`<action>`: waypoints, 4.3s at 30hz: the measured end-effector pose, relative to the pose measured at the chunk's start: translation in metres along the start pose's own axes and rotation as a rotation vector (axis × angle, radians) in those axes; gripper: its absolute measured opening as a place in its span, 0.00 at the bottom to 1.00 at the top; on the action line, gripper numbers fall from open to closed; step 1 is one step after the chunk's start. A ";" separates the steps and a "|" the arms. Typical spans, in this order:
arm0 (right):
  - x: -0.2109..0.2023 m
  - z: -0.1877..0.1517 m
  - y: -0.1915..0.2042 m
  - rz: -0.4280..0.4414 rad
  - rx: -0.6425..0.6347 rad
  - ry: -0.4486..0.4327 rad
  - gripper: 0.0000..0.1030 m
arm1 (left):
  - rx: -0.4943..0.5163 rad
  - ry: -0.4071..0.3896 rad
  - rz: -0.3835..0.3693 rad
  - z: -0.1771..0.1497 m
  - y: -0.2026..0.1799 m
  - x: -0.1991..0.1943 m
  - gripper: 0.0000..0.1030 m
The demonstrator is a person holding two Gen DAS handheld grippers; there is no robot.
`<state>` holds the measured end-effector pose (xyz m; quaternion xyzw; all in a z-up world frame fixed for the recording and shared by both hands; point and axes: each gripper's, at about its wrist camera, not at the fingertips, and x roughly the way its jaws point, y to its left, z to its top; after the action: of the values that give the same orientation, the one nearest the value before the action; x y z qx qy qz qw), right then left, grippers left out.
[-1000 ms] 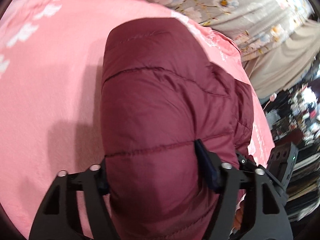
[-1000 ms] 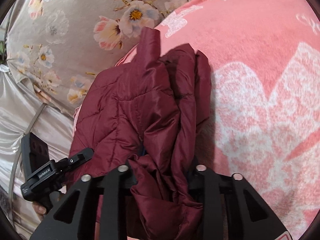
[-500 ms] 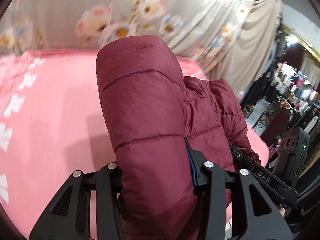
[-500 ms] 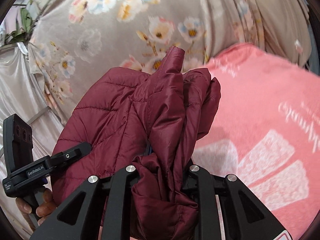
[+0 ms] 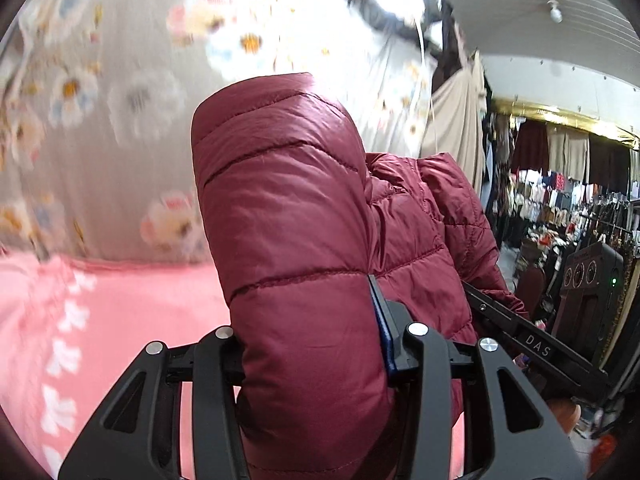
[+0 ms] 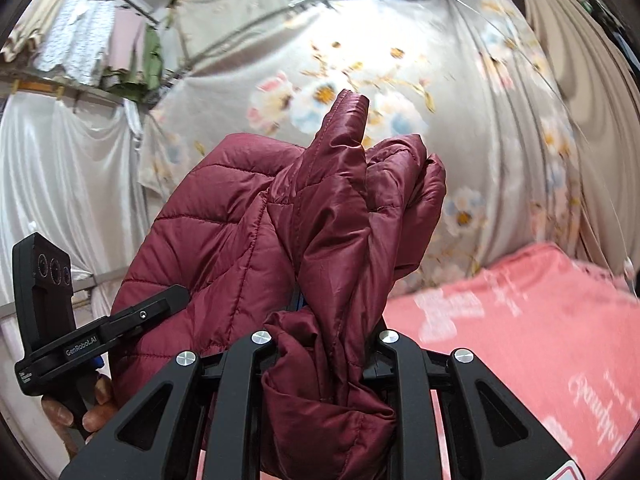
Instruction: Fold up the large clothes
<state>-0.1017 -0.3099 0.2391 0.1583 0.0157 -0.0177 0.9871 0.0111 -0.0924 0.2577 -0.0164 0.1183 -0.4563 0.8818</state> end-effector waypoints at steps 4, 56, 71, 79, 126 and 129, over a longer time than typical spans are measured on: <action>0.016 0.019 0.031 0.061 -0.041 -0.047 0.19 | 0.040 -0.106 0.029 0.021 0.019 -0.027 0.40; 0.290 -0.268 0.020 0.017 0.119 0.596 0.51 | -0.274 0.382 0.468 -0.207 0.343 0.067 0.81; 0.379 -0.230 0.061 -0.172 -0.045 0.614 0.02 | -0.338 0.471 0.749 -0.128 0.369 0.132 0.72; 0.396 -0.283 0.030 -0.241 -0.035 0.693 0.00 | -0.375 0.542 0.802 -0.173 0.389 0.165 0.75; 0.191 -0.313 0.069 -0.146 -0.114 0.744 0.29 | -0.221 0.564 0.775 -0.241 0.225 0.034 0.77; 0.187 -0.316 0.070 -0.161 -0.117 0.745 0.34 | -0.213 0.569 0.780 -0.250 0.216 0.035 0.77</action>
<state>0.0800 -0.1506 -0.0457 0.0955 0.3864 -0.0356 0.9167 0.1476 0.0243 -0.0212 0.0644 0.3975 -0.0641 0.9131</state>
